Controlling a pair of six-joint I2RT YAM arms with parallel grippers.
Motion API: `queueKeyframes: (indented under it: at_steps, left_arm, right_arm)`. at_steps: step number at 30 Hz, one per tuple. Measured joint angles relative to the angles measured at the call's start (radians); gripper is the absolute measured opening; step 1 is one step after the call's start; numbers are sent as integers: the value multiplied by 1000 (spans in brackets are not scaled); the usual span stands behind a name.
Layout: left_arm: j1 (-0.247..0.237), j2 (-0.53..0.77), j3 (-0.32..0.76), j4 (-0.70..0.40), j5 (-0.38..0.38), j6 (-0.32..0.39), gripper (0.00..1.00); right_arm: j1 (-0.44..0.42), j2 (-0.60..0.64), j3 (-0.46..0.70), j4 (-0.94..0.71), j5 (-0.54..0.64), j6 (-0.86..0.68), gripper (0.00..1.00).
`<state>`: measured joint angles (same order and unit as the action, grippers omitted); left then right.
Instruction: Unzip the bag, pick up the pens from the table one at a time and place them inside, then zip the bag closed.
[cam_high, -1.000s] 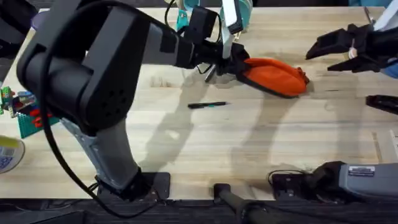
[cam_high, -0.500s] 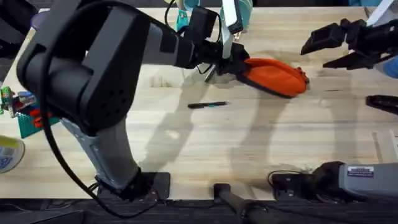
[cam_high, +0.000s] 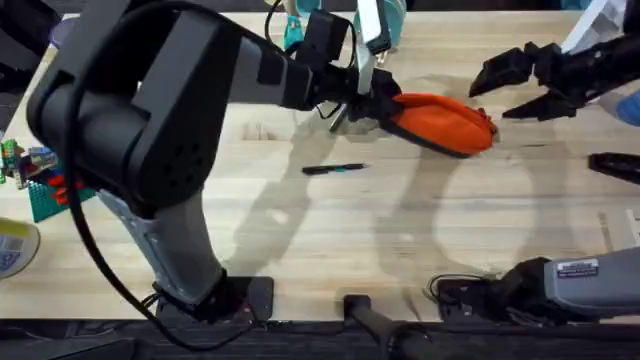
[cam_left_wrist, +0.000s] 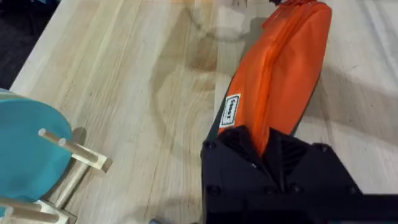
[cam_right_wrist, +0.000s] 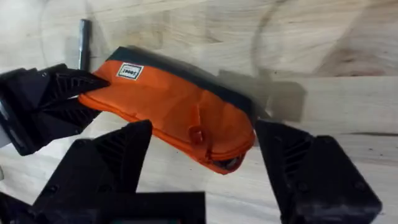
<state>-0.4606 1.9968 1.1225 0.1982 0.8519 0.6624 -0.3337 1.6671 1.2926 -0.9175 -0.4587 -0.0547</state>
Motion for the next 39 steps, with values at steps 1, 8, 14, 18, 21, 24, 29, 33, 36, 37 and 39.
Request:
queueKeyframes:
  at_steps: [1,8,14,18,21,24,29,33,36,37,39]
  left_arm:
    - [0,0,0,0,0,0,44]
    - [0,0,0,0,0,0,44]
    - [0,0,0,0,0,0,44]
    - [0,0,0,0,0,0,44]
    - [0,0,0,0,0,0,44]
    - [0,0,0,0,0,0,44]
    - [0,0,0,0,0,0,44]
    - [0,0,0,0,0,0,44]
    - [0,0,0,0,0,0,44]
    - [0,0,0,0,0,0,44]
    - [0,0,0,0,0,0,44]
  right_arm:
    - [2,5,0,1,0,0,997]
    - [33,43,0,7,3,0,977]
    - [39,43,0,13,3,3,832]
    - [39,43,0,13,4,3,763]
    - [39,43,0,13,6,3,682]
    - [39,43,0,13,10,3,520]
    - [39,43,0,13,11,3,311]
    - [39,43,0,11,11,3,236]
    - [39,43,0,3,11,3,196]
    - [39,43,0,2,11,3,156]
    - [39,43,0,0,11,4,60]
